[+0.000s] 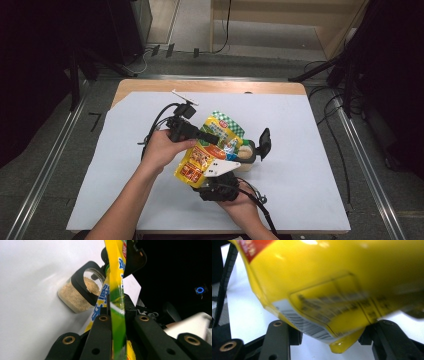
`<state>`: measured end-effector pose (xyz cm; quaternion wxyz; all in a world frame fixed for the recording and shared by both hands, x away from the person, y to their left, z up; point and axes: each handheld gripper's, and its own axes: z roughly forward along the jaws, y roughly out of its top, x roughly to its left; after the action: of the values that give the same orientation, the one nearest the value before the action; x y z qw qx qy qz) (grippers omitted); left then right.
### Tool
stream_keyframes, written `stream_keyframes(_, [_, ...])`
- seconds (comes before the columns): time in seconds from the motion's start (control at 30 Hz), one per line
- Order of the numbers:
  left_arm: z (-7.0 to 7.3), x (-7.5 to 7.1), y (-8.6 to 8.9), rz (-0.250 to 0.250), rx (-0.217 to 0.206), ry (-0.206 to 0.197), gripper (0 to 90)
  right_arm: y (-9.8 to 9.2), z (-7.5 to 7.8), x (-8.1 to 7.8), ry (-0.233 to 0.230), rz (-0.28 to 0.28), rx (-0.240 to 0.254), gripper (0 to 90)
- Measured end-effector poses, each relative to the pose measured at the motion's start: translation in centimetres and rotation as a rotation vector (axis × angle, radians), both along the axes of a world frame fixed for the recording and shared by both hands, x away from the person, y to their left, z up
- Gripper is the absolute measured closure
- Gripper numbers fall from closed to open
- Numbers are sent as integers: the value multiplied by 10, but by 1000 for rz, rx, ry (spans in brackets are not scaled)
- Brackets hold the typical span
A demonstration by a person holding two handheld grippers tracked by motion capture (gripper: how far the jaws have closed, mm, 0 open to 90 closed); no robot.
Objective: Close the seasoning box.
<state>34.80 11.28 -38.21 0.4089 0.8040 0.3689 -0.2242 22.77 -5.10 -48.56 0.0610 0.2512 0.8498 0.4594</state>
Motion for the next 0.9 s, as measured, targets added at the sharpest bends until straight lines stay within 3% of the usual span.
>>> stream_keyframes(0.23, [10, 2, 19, 36, -30, -13, 890, -7, 1, 5, 4, -33, 35, 484])
stream_keyframes(0.37, [16, 2, 26, 49, -42, -25, 890, -9, 2, 6, -13, -42, 32, 475])
stream_keyframes(0.6, [26, 0, 36, 81, -11, -73, 895, -15, 2, 11, 7, -80, 38, 467])
stream_keyframes(0.9, [36, -1, 52, 119, -51, -100, 896, -21, 4, 15, 8, -105, 61, 467])
